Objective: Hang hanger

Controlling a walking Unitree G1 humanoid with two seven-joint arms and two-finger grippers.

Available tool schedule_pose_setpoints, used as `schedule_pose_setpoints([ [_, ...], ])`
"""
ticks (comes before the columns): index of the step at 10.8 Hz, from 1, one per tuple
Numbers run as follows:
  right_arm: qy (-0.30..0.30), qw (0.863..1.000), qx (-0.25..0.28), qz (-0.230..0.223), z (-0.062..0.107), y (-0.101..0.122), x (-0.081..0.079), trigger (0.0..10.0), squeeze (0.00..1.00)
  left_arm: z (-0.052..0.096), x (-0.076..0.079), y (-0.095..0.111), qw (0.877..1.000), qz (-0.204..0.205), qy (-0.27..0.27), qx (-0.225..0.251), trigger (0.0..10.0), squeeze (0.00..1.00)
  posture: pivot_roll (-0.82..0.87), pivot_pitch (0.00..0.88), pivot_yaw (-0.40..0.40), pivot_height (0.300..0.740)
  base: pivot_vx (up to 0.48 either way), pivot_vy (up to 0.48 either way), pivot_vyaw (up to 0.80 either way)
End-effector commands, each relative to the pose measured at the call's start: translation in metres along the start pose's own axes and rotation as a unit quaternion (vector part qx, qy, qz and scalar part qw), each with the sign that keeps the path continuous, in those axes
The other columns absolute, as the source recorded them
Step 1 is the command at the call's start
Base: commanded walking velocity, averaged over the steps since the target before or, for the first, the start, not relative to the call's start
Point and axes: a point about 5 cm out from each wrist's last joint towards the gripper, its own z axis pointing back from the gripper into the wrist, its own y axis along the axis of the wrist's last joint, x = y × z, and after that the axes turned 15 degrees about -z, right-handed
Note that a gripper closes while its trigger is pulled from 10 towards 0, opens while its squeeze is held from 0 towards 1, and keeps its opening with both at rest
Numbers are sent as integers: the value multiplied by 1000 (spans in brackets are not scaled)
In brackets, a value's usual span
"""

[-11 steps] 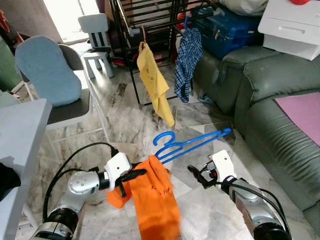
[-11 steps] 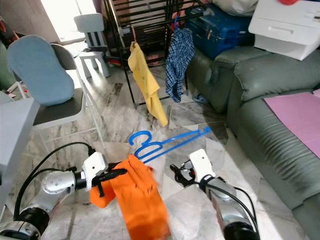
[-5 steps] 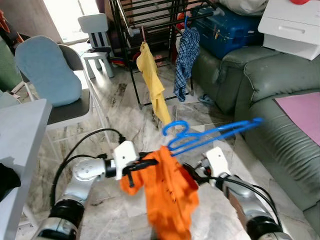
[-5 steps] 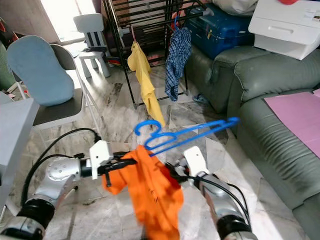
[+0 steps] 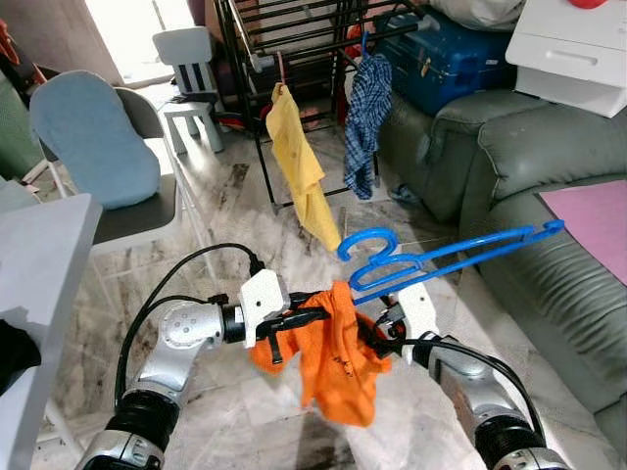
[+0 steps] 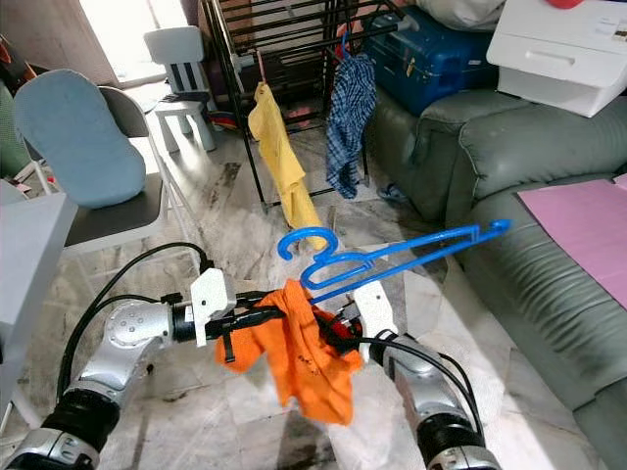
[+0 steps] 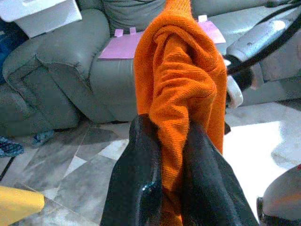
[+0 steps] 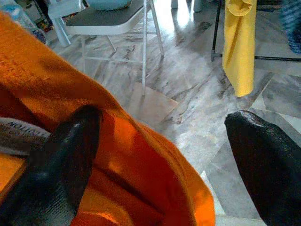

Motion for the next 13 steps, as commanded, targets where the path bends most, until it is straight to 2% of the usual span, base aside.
schedule_pose_setpoints([
  [1,5,1000,5,-1,-3,4,-1,10000,86,4,-2,1,1000,-9,3,-3,0,0,-212,0,135,740,0,0,0],
  [2,8,1000,-21,-6,0,-5,1,10000,0,1,-3,7,1000,-9,2,12,0,0,-211,0,134,740,0,0,0],
  [4,0,998,-67,5,0,-22,-1,10000,0,-8,-9,26,999,-16,13,49,0,0,-209,0,132,740,0,0,0],
  [5,-12,994,-109,11,4,-34,2,10000,0,-13,-15,41,997,-22,22,77,0,0,-199,0,128,740,0,0,0],
  [6,-32,992,-123,-2,7,-39,8,10000,0,-14,-21,53,995,-27,30,96,0,0,-199,0,125,740,0,0,0],
  [7,-52,990,-127,-9,12,-41,15,9569,0,-14,-25,59,993,-26,37,105,0,0,-198,0,124,740,0,0,0],
  [8,-88,988,-129,-9,19,-41,26,0,0,-12,-27,59,994,-28,43,101,0,0,-198,0,122,740,0,0,0],
  [9,-106,987,-122,-14,24,-39,34,0,0,-8,-28,55,994,-26,48,90,0,0,-198,0,120,740,0,0,0],
  [11,-154,986,-59,-27,52,-21,65,0,0,13,-30,30,997,-7,74,32,0,0,-207,0,120,740,0,0,0],
  [12,-195,980,0,-31,70,0,85,0,0,28,-27,7,995,17,96,-13,0,0,-223,0,126,740,0,0,0],
  [13,-235,970,56,-37,82,24,99,0,0,38,-22,-8,993,34,103,-44,0,0,-232,0,128,740,0,0,0],
])
